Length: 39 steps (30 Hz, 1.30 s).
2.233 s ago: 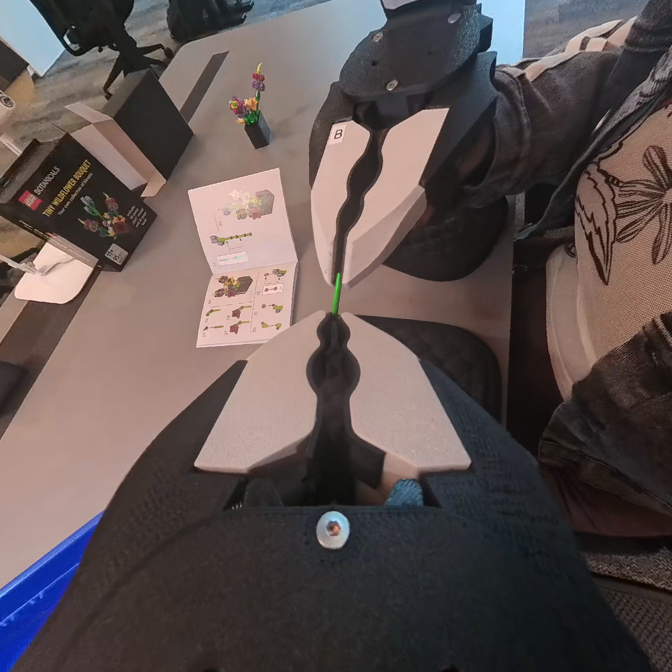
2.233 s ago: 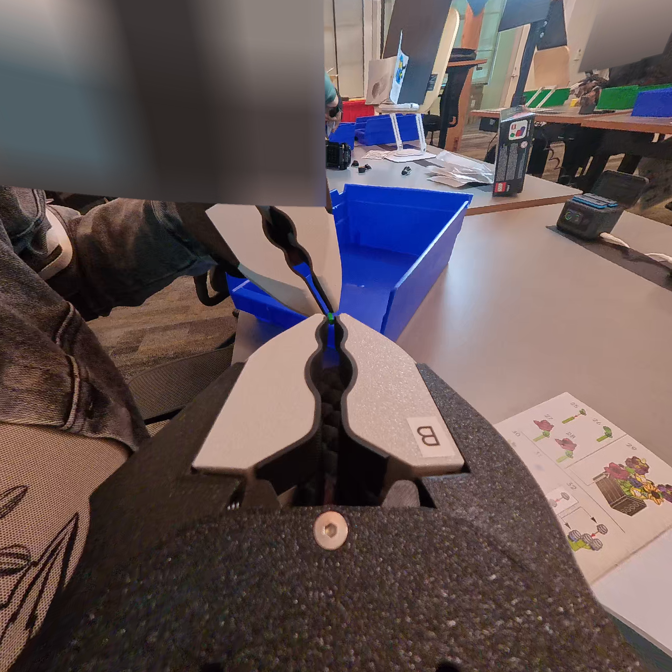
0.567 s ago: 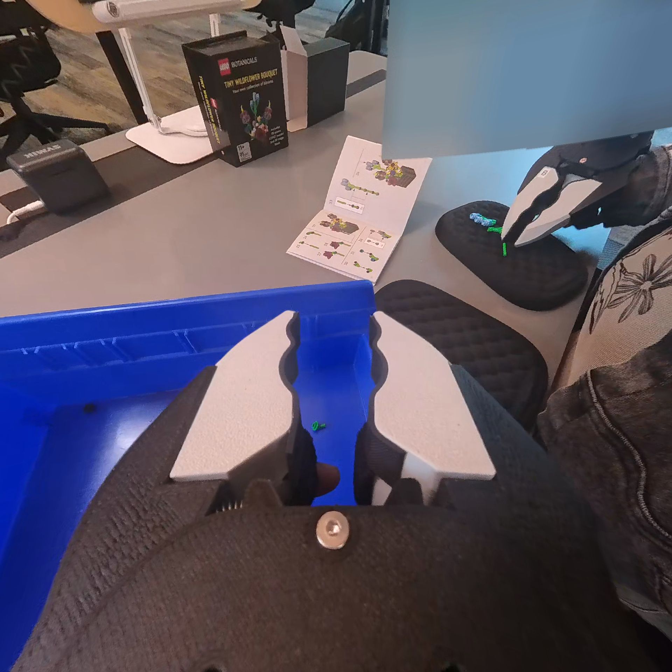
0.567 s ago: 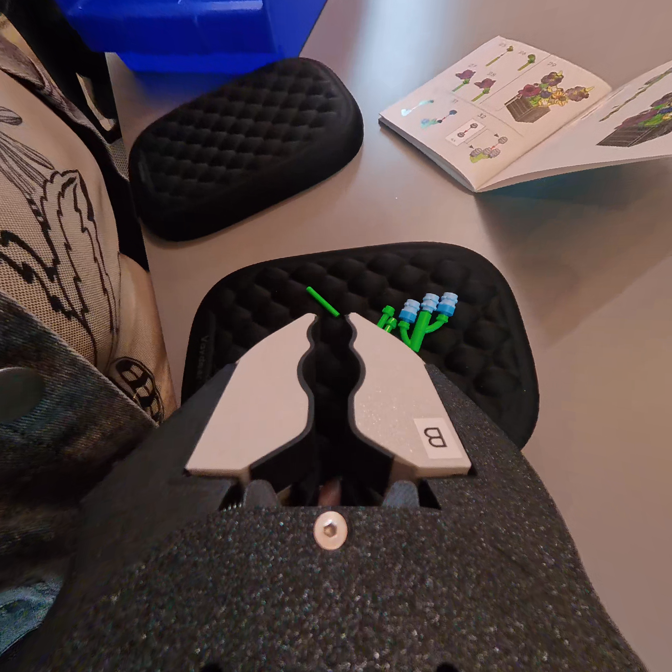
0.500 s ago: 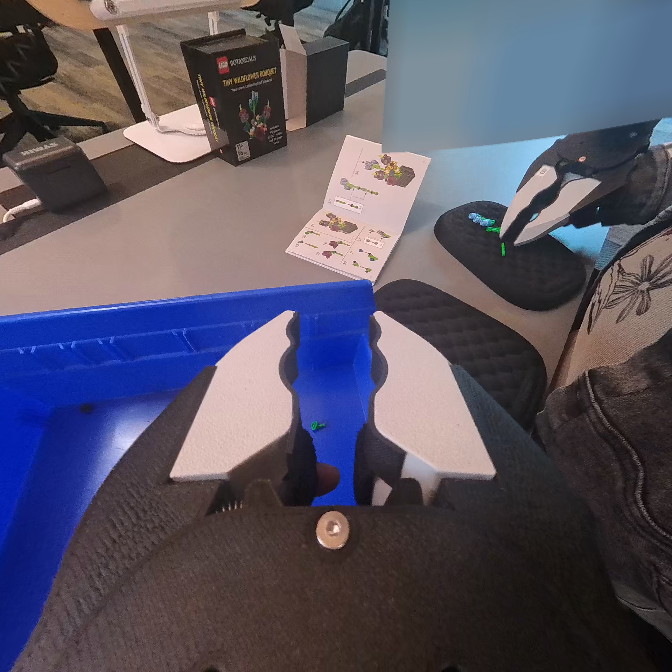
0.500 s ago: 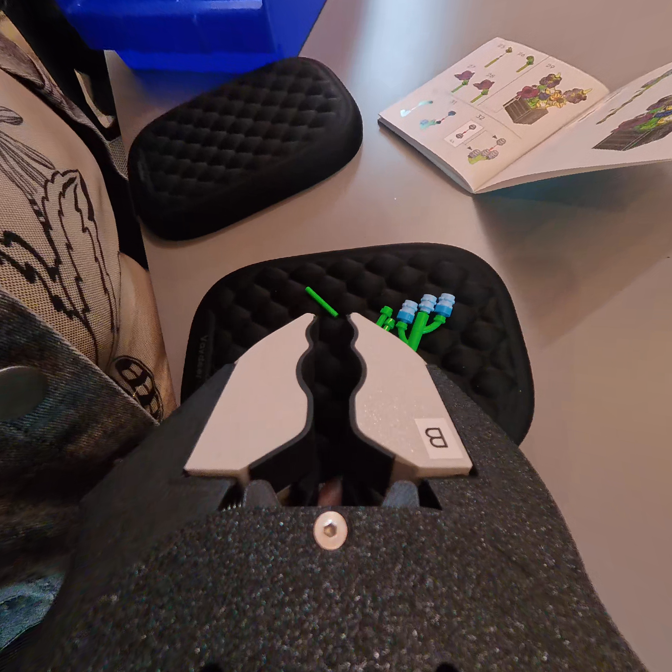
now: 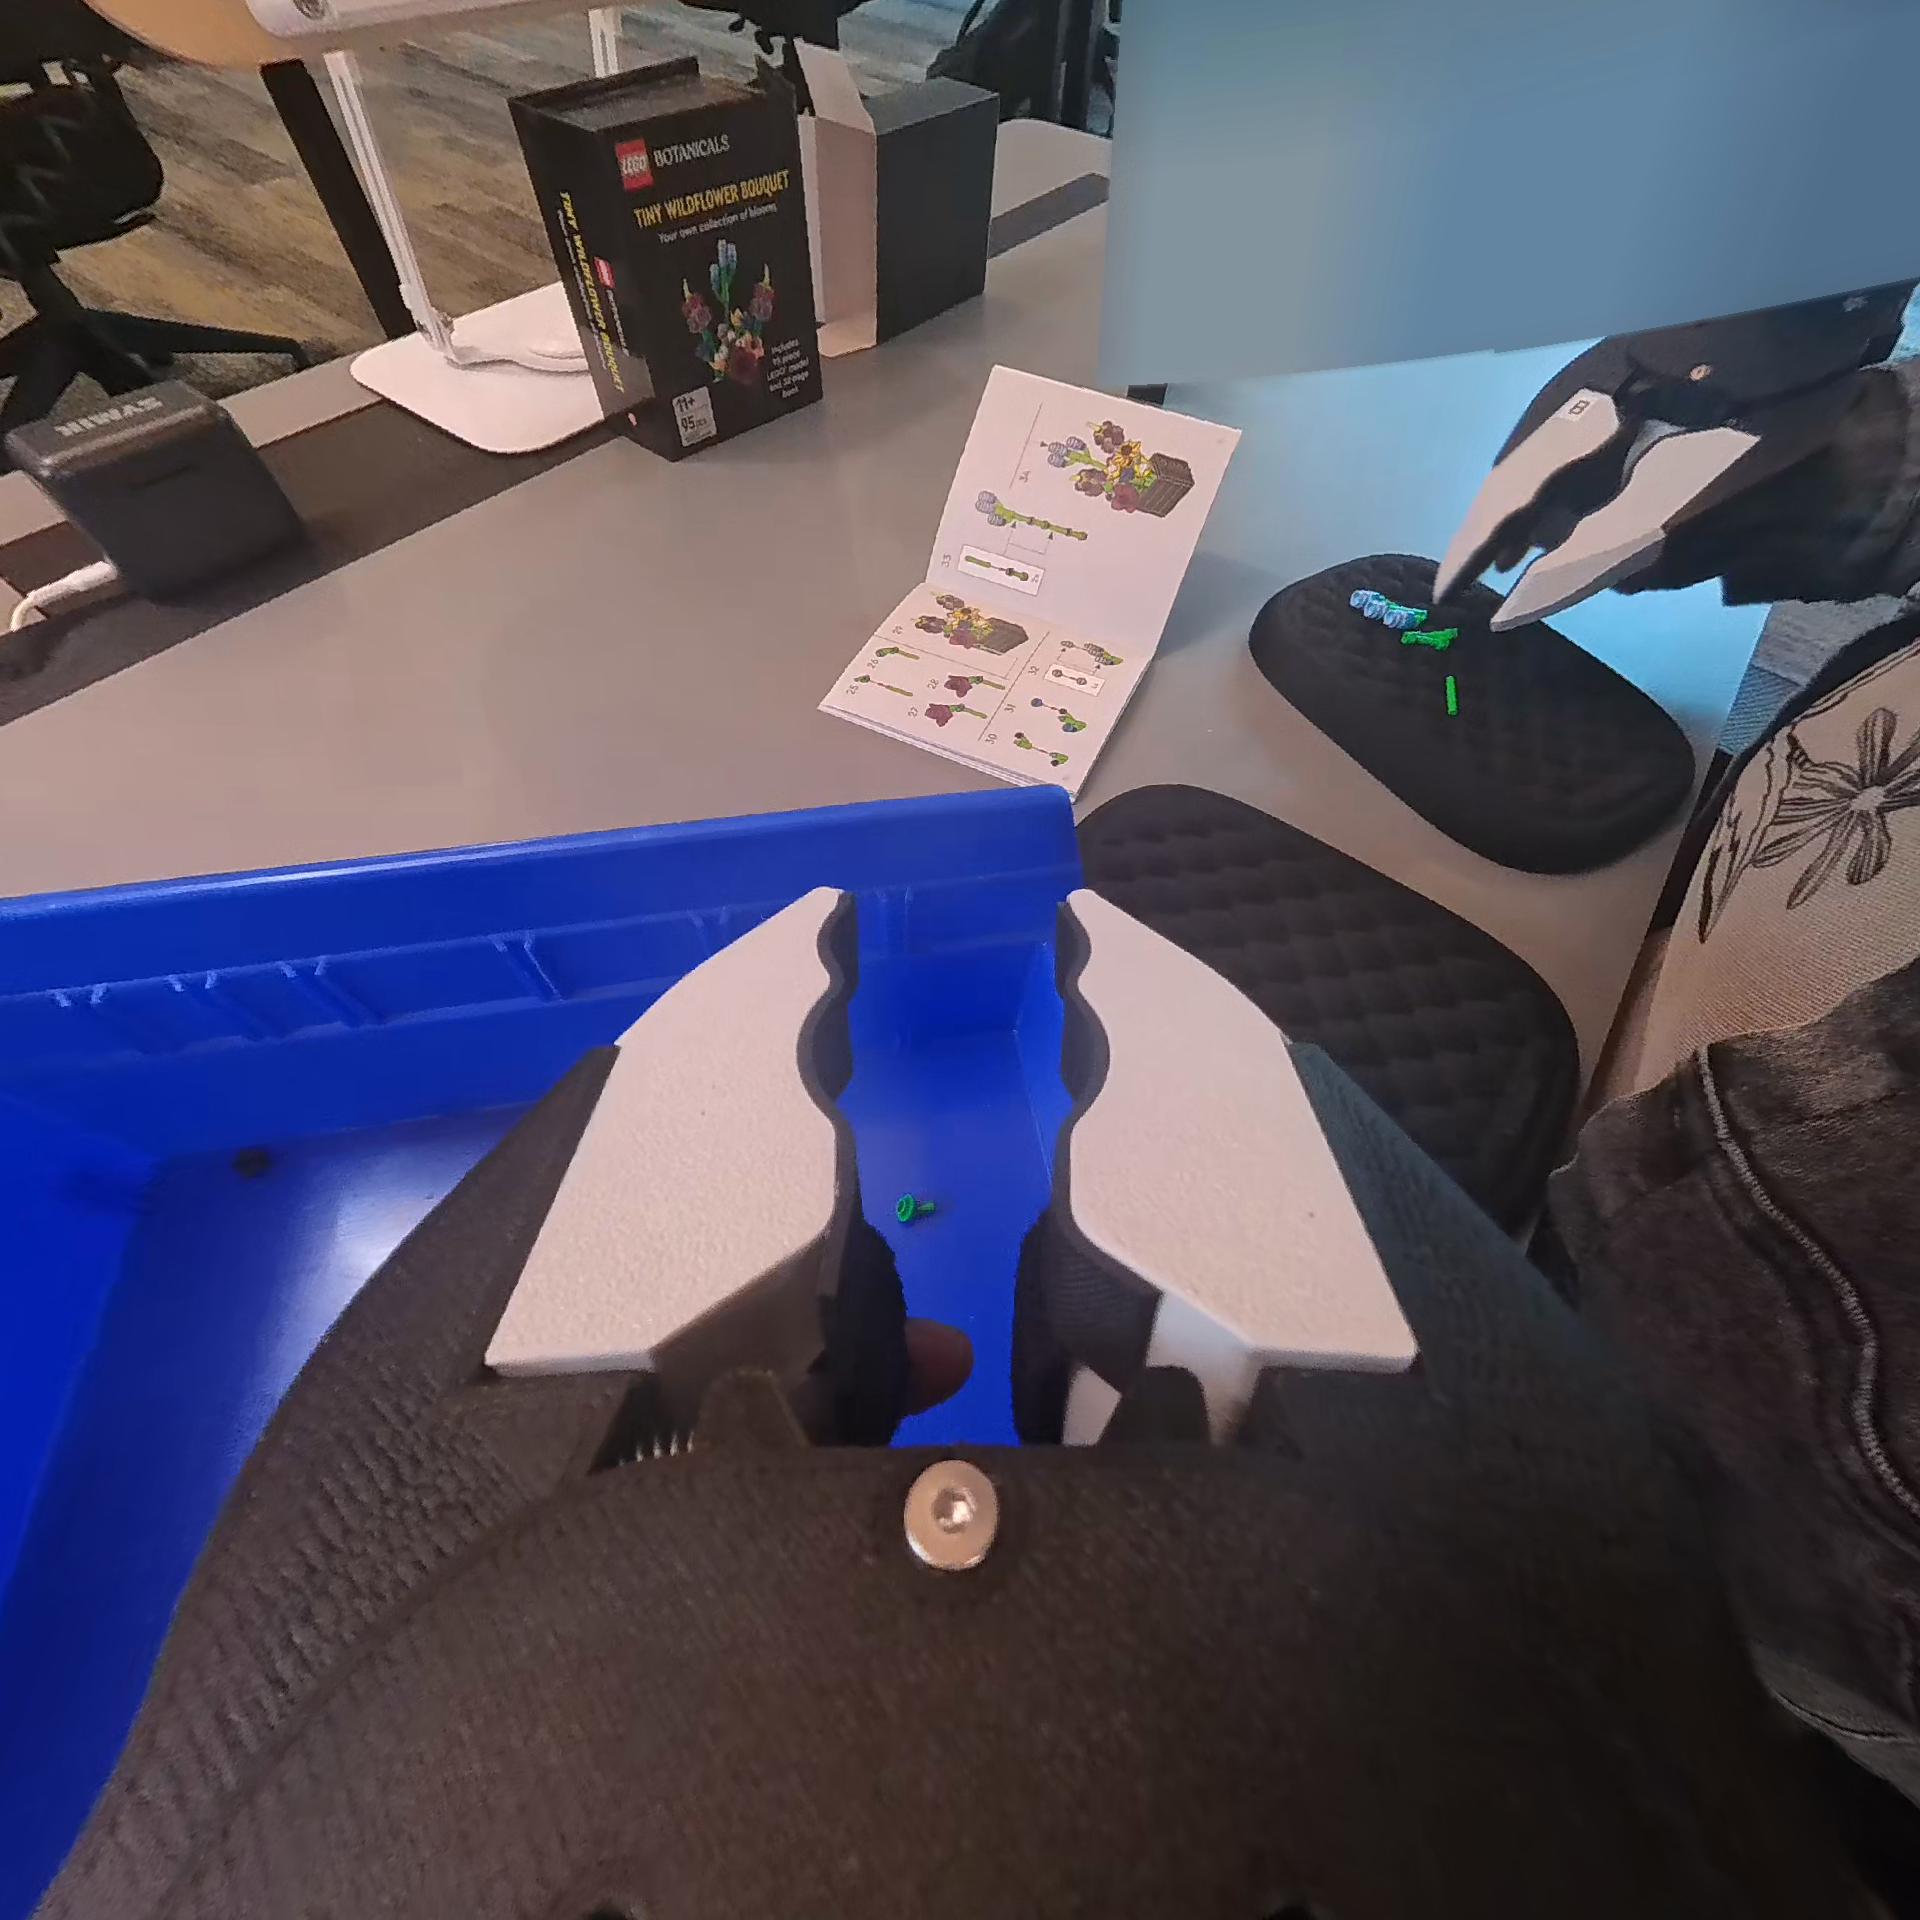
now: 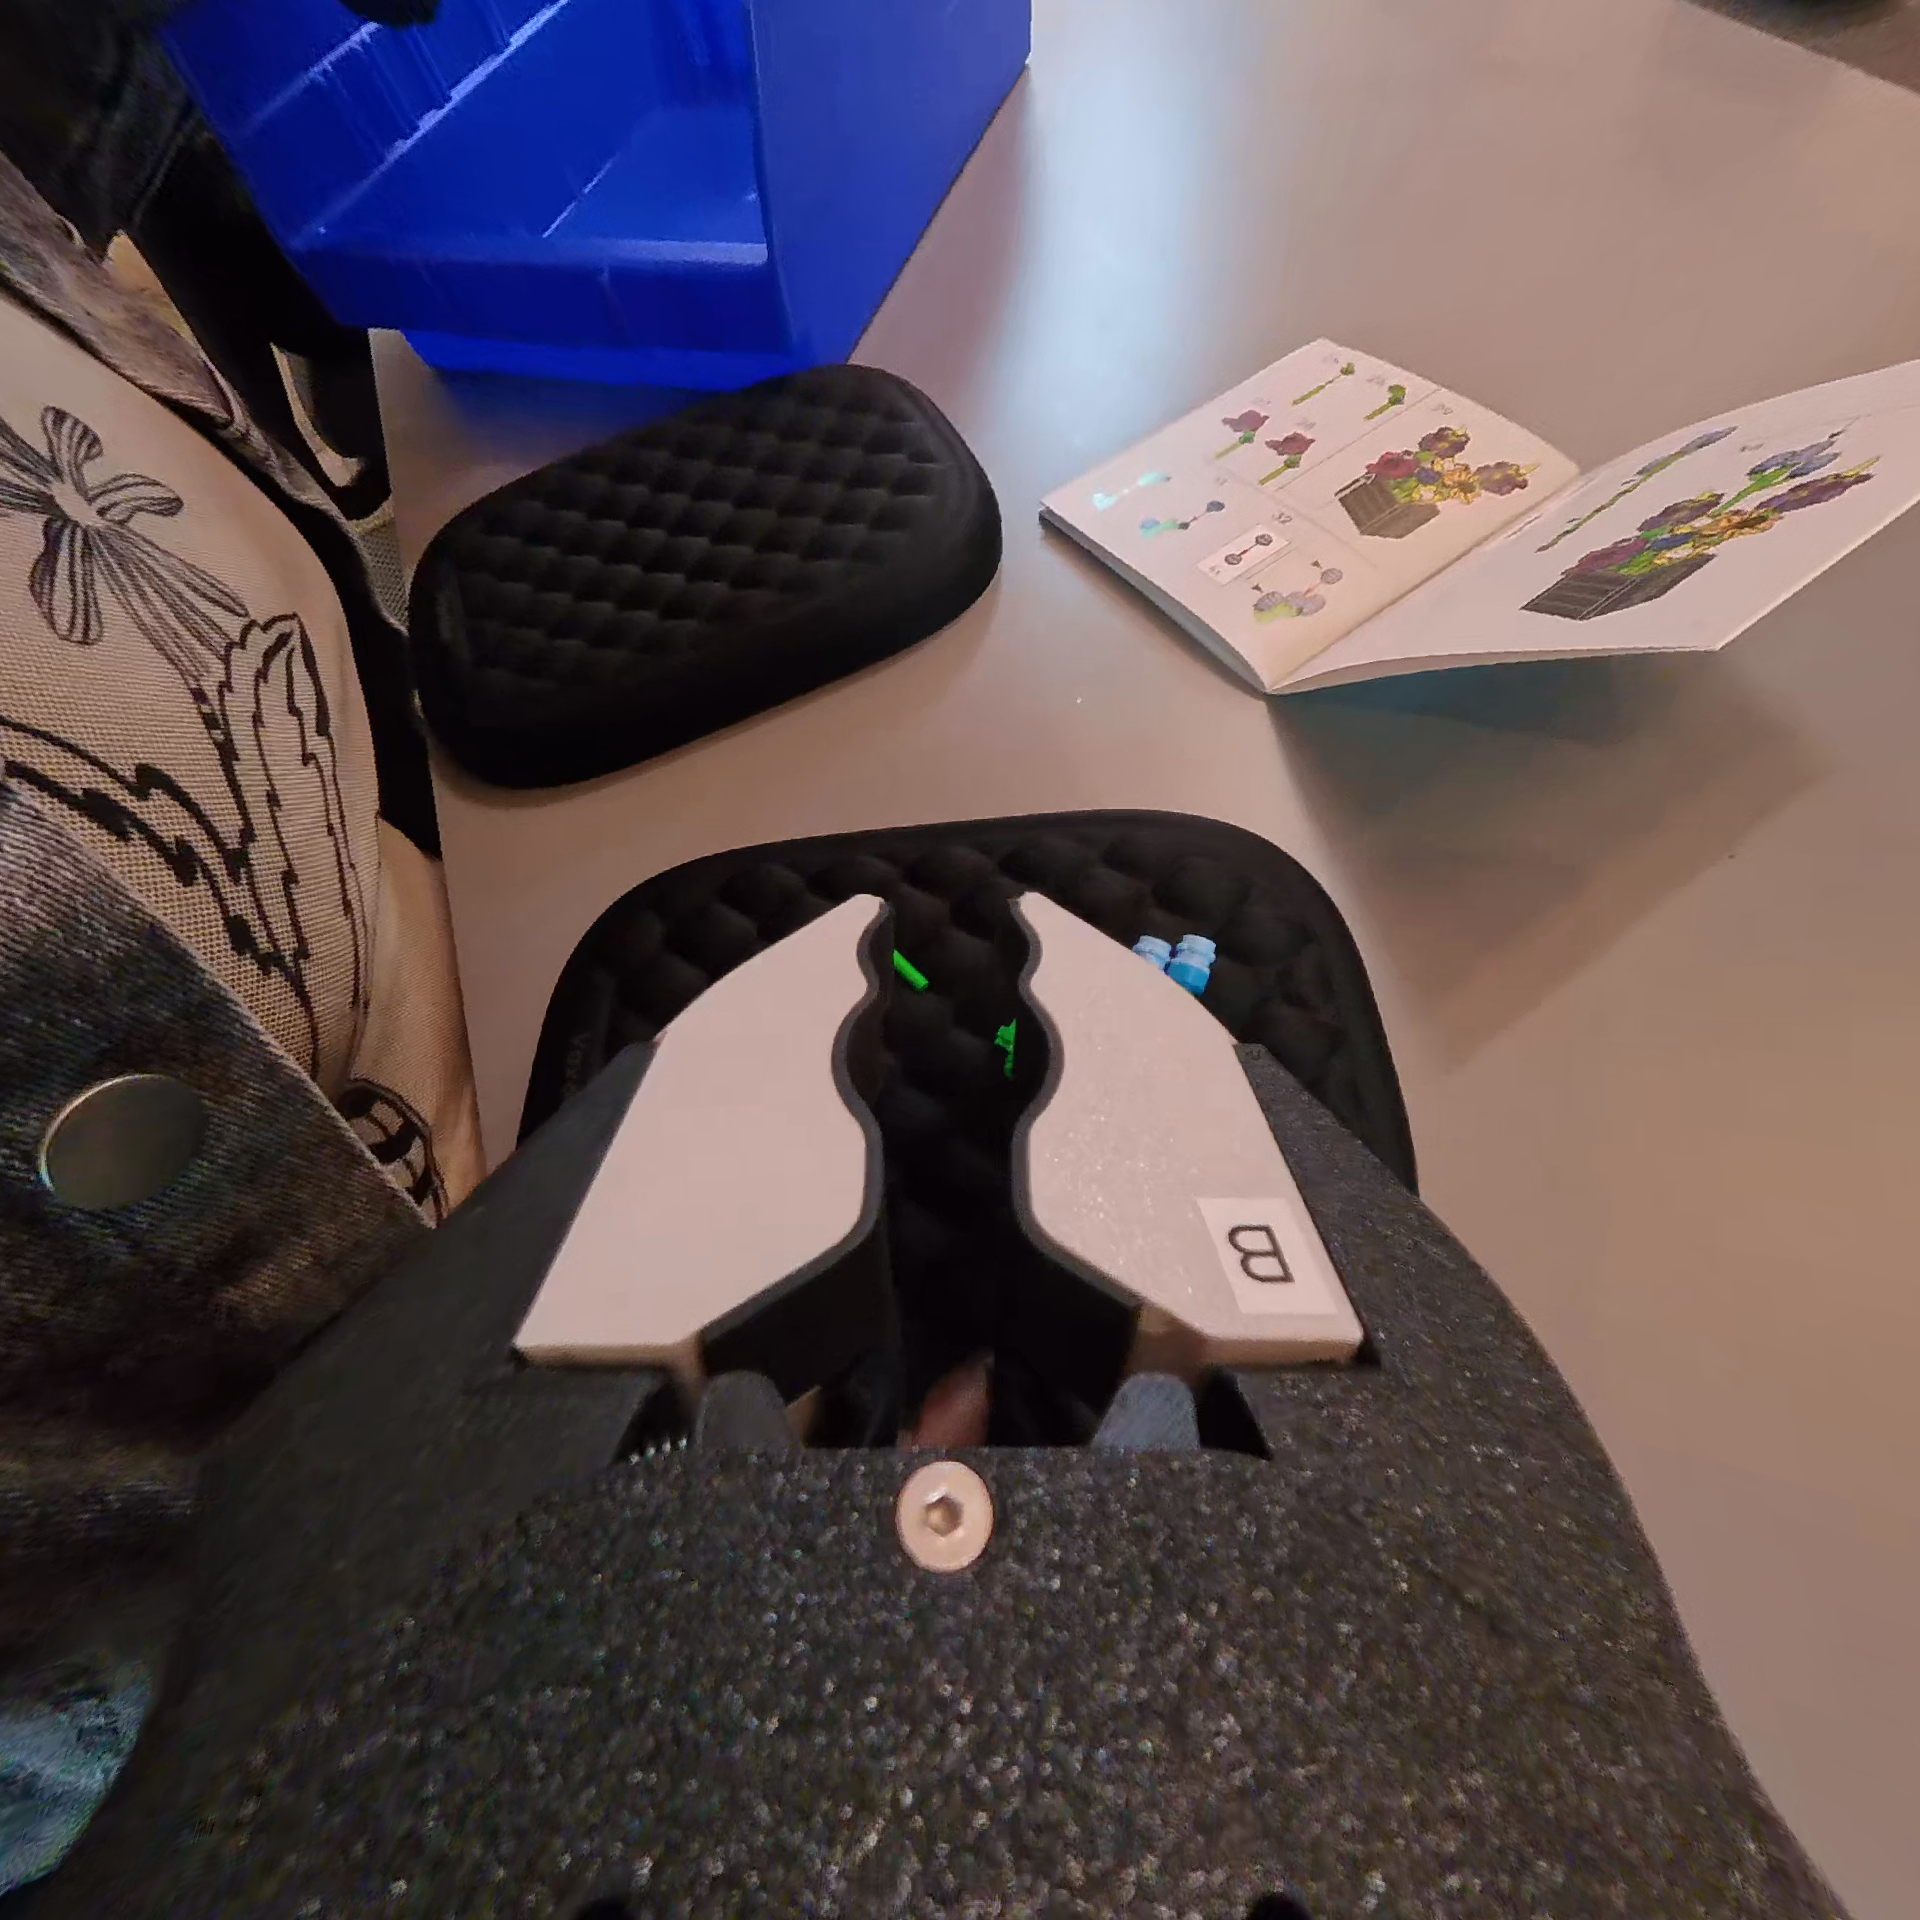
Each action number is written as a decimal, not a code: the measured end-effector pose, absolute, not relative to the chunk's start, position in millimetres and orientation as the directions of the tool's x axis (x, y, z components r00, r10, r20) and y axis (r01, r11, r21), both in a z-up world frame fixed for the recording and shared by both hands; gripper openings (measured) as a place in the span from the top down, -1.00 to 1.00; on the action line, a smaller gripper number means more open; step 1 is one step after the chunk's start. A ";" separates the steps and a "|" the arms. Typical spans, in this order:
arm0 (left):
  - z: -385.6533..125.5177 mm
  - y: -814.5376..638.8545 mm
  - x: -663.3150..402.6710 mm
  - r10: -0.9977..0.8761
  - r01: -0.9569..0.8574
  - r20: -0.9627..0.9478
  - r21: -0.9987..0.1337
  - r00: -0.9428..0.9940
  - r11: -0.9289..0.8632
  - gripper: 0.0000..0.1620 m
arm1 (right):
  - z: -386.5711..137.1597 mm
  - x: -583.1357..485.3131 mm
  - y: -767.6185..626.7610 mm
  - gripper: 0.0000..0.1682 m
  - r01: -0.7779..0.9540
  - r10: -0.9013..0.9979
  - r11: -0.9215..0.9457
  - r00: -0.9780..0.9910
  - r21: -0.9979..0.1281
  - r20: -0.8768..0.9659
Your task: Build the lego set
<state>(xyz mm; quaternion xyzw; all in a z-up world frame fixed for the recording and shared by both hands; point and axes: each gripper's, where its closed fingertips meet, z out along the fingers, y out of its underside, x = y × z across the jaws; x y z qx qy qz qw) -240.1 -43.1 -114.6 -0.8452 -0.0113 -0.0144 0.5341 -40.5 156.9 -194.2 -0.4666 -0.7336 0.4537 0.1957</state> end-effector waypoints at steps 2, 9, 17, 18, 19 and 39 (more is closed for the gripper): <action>-113.9 -43.3 -241.6 0.012 0.036 0.033 -0.904 0.999 -0.426 0.54 | -194.5 -42.3 158.6 0.67 0.504 0.870 0.144 -0.475 -0.852 -0.134; -112.5 -42.1 -240.9 0.005 0.021 0.021 -0.910 1.000 -0.415 0.45 | -195.1 -42.2 165.8 0.49 0.522 0.888 0.111 -0.433 -0.846 -0.150; -112.8 -42.4 -240.8 0.004 0.029 0.030 -0.910 1.000 -0.413 0.43 | -194.8 -44.5 167.8 0.43 0.517 0.896 0.092 -0.416 -0.851 -0.156; -111.9 -42.2 -240.7 0.004 0.030 0.032 -0.913 0.999 -0.406 0.43 | -194.9 -44.7 168.0 0.42 0.518 0.897 0.091 -0.414 -0.850 -0.156; -110.8 -42.0 -240.7 0.003 0.030 0.031 -0.917 1.000 -0.398 0.43 | -194.9 -45.1 168.5 0.41 0.517 0.898 0.092 -0.412 -0.851 -0.153; -103.8 -37.6 -256.7 0.096 -0.022 -0.055 -0.950 0.994 -0.310 -0.45 | -159.5 -61.0 211.5 -0.11 0.298 0.969 -0.088 -0.197 -0.951 -0.152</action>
